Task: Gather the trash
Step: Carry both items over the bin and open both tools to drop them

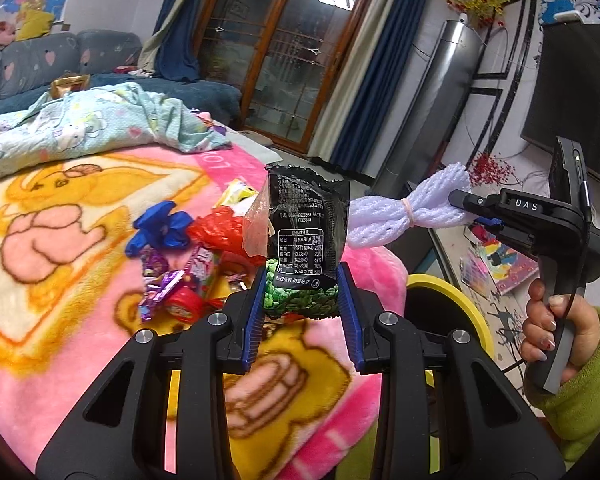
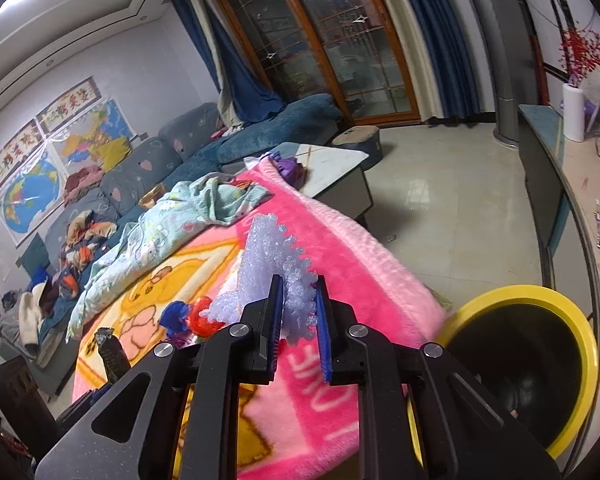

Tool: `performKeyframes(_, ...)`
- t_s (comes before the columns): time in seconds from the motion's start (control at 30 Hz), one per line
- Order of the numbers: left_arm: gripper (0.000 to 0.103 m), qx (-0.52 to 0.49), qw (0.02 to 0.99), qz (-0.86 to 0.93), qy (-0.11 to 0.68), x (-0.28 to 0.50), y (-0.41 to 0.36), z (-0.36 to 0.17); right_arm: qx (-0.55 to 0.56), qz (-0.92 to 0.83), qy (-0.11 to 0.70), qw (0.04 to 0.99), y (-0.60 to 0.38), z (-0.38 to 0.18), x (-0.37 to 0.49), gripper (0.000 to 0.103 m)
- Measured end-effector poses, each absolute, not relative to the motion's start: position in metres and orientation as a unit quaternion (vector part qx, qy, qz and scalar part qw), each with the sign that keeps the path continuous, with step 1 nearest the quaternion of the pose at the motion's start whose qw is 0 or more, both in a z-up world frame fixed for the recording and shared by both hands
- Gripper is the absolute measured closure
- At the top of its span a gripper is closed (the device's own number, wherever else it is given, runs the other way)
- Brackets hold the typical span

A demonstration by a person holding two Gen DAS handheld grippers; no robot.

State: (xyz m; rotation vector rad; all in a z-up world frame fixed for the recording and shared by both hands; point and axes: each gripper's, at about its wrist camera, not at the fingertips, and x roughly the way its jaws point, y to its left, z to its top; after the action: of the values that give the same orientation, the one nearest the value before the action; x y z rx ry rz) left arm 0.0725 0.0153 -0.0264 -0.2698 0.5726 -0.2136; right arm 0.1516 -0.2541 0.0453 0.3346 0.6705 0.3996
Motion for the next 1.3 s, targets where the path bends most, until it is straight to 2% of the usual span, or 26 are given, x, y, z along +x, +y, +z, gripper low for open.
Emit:
performKeyframes(0.93,0.076,-0.068,0.924,-0.207,0.313,0.100,-0.085,-0.032,0.192,0.065,0.305,0.931,-0.355,0.025,0.128,0.088)
performKeyframes(1.3,0.076,-0.027,0.904,-0.264,0.335,0.120,-0.140,-0.043,0.220,-0.004,0.329,0.918,-0.399,0.002,0.125,0.088)
